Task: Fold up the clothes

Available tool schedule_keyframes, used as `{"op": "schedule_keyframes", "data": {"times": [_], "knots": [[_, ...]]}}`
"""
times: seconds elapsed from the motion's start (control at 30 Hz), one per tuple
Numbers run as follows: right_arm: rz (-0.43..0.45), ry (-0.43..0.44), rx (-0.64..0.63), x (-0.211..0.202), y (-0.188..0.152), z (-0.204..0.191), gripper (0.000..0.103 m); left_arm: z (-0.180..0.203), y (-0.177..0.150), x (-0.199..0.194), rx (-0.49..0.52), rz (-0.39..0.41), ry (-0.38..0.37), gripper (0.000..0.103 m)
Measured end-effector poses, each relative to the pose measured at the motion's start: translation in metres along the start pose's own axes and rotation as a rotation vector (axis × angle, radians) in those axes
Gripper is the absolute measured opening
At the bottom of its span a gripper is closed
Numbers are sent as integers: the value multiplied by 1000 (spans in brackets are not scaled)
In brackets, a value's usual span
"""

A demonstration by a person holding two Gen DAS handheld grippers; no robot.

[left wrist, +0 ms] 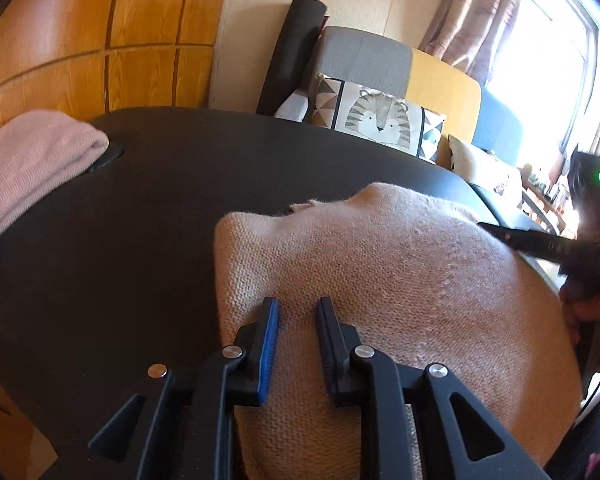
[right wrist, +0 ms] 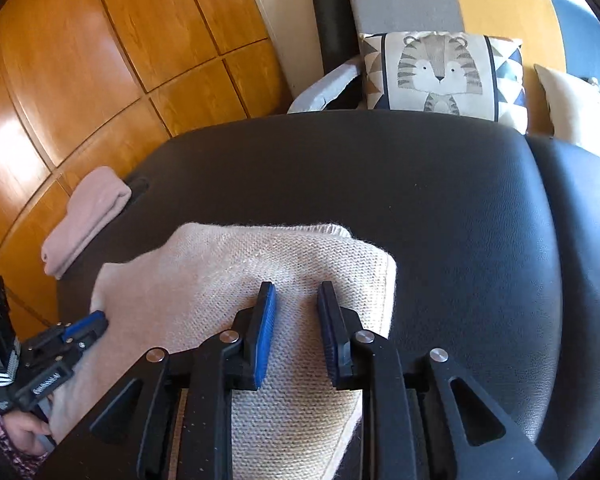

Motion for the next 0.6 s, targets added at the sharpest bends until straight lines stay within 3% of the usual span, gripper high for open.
{"op": "schedule_keyframes", "data": {"times": [0.1, 0.23, 0.33, 0.4, 0.47, 0.53, 0.6], "knots": [[41, 25, 1, -26, -5, -10, 26, -2, 6, -14, -20, -9, 0, 21], [72, 116, -158, -68, -41, -44, 26, 18, 11, -49, 5, 101, -61, 21], [52, 108, -271, -80, -77, -63, 26, 53, 9, -64, 138, 141, -117, 21], [21, 66, -336, -78, -99, -67, 26, 77, 0, -65, 268, 130, -136, 21], [-9, 6, -402, -73, -122, -66, 26, 92, -18, -58, 398, 67, -94, 21], [-36, -25, -450, -69, -142, -64, 26, 91, -38, -50, 437, -8, -57, 21], [-54, -36, -462, -69, -161, -58, 26, 85, -48, -54, 407, -15, -48, 21]]}}
Point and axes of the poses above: each gripper's, at about its wrist camera, not at the fingertips, and x roughly the way its jaws point, z to its right, y to its top, the point moved 6 cm from there along x, roughly the way its jaws point, and after that the axes turned 12 degrees about x, right-handed, at the moved point
